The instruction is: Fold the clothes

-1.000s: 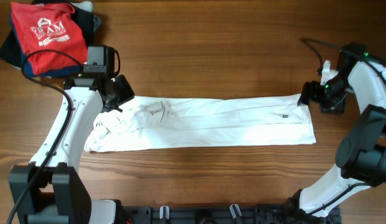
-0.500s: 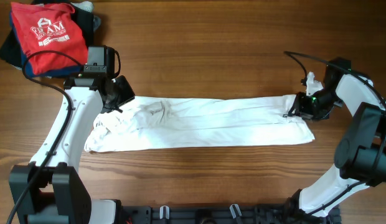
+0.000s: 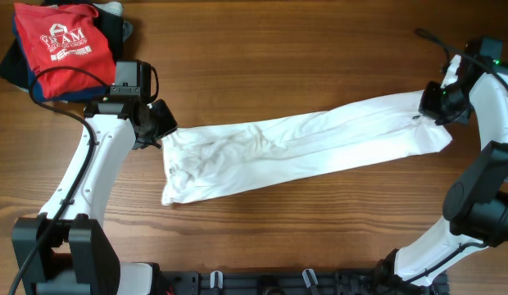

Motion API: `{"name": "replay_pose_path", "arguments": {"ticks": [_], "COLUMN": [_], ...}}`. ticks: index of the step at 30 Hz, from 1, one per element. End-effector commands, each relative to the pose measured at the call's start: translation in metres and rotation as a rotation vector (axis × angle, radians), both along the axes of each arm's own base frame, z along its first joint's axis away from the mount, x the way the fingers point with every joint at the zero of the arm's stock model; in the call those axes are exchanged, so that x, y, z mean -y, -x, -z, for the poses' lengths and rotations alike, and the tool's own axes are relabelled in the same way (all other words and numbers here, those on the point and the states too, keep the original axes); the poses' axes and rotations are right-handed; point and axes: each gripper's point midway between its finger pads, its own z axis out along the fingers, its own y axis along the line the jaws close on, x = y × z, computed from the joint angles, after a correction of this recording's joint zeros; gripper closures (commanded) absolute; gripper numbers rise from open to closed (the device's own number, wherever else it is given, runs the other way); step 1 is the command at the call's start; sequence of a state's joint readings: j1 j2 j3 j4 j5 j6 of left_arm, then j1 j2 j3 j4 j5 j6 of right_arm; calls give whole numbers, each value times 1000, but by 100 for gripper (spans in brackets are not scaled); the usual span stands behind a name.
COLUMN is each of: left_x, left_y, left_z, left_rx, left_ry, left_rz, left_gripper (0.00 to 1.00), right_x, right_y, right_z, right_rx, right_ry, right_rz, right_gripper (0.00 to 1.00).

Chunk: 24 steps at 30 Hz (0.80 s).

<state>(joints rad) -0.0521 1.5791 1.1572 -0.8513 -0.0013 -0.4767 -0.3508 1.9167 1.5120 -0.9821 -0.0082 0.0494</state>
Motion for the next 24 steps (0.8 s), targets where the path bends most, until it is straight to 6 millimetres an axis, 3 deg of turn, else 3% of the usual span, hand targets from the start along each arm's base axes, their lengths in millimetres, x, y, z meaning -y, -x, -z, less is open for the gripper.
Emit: {"name": "replay_pose_path", "arguments": {"ticks": [1, 3, 10, 14, 17, 23, 24], "left_x": [1, 1, 1, 1, 1, 1, 1], "left_y": [-3, -4, -4, -4, -4, -4, -4], "left_z": [-3, -4, -4, -4, -4, -4, -4], "left_rx": [14, 18, 18, 18, 18, 18, 18], "left_ry": [12, 13, 13, 13, 13, 13, 13], "left_rz": [-4, -4, -4, -4, -4, -4, -4], "left_gripper": [57, 57, 57, 57, 57, 57, 57], "right_x": [-1, -23, -155, -201, -226, -253, -256], "right_y": [0, 2, 0, 13, 27, 38, 39], "right_z": [-7, -6, -1, 8, 17, 20, 20], "right_rx": [-25, -53, -99, -133, -163, -177, -177], "right_ry": [26, -8, -95, -97, -94, -88, -91], "right_rz": [17, -28, -317, -375, -432, -512, -519], "right_gripper": [96, 96, 96, 96, 96, 94, 88]}}
